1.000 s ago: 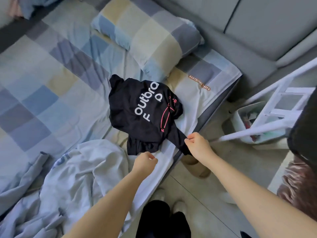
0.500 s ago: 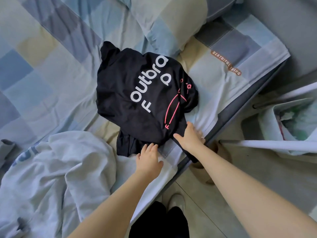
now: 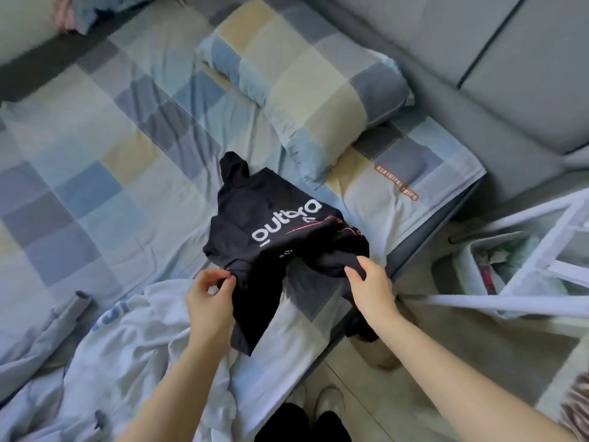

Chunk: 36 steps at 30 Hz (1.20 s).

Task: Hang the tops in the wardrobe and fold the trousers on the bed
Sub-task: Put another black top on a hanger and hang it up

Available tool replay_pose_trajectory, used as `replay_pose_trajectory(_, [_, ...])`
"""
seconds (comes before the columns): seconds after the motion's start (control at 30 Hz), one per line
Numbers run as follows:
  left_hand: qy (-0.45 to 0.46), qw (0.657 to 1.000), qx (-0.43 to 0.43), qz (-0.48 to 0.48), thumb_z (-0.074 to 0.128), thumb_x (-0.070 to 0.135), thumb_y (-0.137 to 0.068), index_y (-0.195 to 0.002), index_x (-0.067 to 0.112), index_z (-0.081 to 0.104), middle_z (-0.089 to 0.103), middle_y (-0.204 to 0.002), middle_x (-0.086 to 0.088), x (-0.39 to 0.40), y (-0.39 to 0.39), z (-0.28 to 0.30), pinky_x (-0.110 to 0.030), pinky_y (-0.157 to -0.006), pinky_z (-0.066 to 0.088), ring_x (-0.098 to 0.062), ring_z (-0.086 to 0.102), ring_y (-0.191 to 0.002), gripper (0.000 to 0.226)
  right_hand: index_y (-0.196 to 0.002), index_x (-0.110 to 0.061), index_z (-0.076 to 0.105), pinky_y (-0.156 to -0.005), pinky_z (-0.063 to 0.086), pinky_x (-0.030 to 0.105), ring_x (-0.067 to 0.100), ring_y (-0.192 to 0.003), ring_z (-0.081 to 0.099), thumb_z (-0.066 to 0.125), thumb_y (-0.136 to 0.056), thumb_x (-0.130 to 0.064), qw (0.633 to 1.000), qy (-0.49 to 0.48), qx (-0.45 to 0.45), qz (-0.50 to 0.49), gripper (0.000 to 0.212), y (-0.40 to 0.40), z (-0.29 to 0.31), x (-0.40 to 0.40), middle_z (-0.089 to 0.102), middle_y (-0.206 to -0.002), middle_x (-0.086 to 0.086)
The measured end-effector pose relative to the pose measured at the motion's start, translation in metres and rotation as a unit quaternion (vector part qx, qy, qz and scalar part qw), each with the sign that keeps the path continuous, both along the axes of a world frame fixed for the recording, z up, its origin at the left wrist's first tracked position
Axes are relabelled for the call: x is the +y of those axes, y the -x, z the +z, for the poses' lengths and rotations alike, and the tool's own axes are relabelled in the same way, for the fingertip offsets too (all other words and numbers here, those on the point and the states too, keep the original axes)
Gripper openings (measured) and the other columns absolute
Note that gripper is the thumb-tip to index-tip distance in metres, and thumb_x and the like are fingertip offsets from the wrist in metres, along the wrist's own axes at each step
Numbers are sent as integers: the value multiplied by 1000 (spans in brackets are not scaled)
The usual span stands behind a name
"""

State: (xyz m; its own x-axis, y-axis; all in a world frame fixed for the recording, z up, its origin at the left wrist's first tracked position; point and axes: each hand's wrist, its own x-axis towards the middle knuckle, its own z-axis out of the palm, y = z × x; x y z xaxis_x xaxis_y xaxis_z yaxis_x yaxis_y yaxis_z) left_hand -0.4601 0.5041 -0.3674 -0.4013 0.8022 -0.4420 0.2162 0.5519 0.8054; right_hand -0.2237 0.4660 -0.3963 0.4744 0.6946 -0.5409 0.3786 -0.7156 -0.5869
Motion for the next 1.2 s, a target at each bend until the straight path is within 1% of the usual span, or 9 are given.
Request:
replay_pose_trajectory(0.13, [-22, 1000, -9, 20, 59, 8, -85, -75, 26, 68, 57, -75, -2, 22, 16, 80, -23, -63, 42, -16, 47, -67, 23, -119, -23, 60, -99, 43, 48, 24, -111, 55, 53, -96, -30, 996, -74, 26, -31, 25, -9, 91, 8, 63, -112, -7])
replay_pose_trajectory(0.3, [-31, 999, 2, -24, 48, 5, -87, -80, 25, 72, 53, -72, -9, 36, 30, 183, -31, -62, 36, -22, 43, -63, 31, -124, -14, 59, -100, 46, 36, 16, -115, 55, 52, -97, -22, 976, -199, 43, -73, 30, -10, 223, 4, 62, -122, 0])
replay_pose_trajectory(0.43, [-37, 994, 9, -107, 58, 9, -86, -81, 26, 72, 63, -79, -11, 38, 39, 251, -25, -56, 47, -24, 56, -66, 23, -97, -25, 64, -78, 46, 20, 2, -87, 61, 51, -97, -17, 947, -313, 41, -63, 16, -4, 337, -4, 66, -93, -9])
replay_pose_trajectory(0.63, [-56, 934, 165, -311, 76, 24, -82, -89, 23, 71, 50, -106, -1, 36, 48, 297, -29, -86, 35, -24, 54, -106, 9, -100, -21, 62, -80, 44, 14, 2, -86, 59, 49, -95, -14, 891, -451, -24, -51, 15, -8, 482, -2, 66, -92, -11])
replay_pose_trajectory(0.8, [-2, 874, 263, -408, 68, 73, -70, -124, 32, 60, 45, -119, 4, 30, 28, 320, -42, -101, 36, -31, 40, -121, 68, -88, -28, 61, -80, 46, 25, 4, -81, 57, 50, -92, -18, 847, -530, -48, -16, 16, -7, 577, -8, 62, -82, -15])
replay_pose_trajectory(0.9, [3, 867, 297, -401, 63, 80, -68, -143, 37, 38, 46, -136, 4, 28, 4, 338, -51, -103, 33, -35, 37, -127, 90, -84, -31, 62, -82, 47, 27, 4, -81, 59, 52, -91, -16, 823, -565, -51, -13, 20, -6, 617, -20, 64, -80, -18])
replay_pose_trajectory(1.03, [-64, 889, 248, -378, 57, 44, -95, -94, 30, 67, 50, -113, 5, 32, -29, 362, -50, -99, 34, -37, 41, -119, 17, -87, -26, 64, -81, 47, 28, 5, -81, 59, 52, -93, -16, 817, -573, -60, -13, 17, -15, 641, -42, 65, -81, -15])
replay_pose_trajectory(1.1, [-64, 904, 192, -377, 52, 41, -97, -85, 32, 67, 44, -111, 10, 37, -37, 373, -50, -99, 32, -38, 40, -120, 21, -85, -26, 64, -79, 47, 26, 5, -80, 59, 53, -93, -15, 822, -565, -64, -38, 18, -25, 642, -50, 65, -80, -14])
replay_pose_trajectory(1.2, [-116, 887, 173, -412, 45, 47, -87, -72, 36, 59, 58, -106, 4, 47, -46, 397, -54, -95, 41, -34, 53, -104, 23, -84, -26, 65, -79, 46, 30, 8, -79, 58, 54, -91, -20, 835, -540, -56, -89, 14, -45, 637, -63, 65, -81, -11])
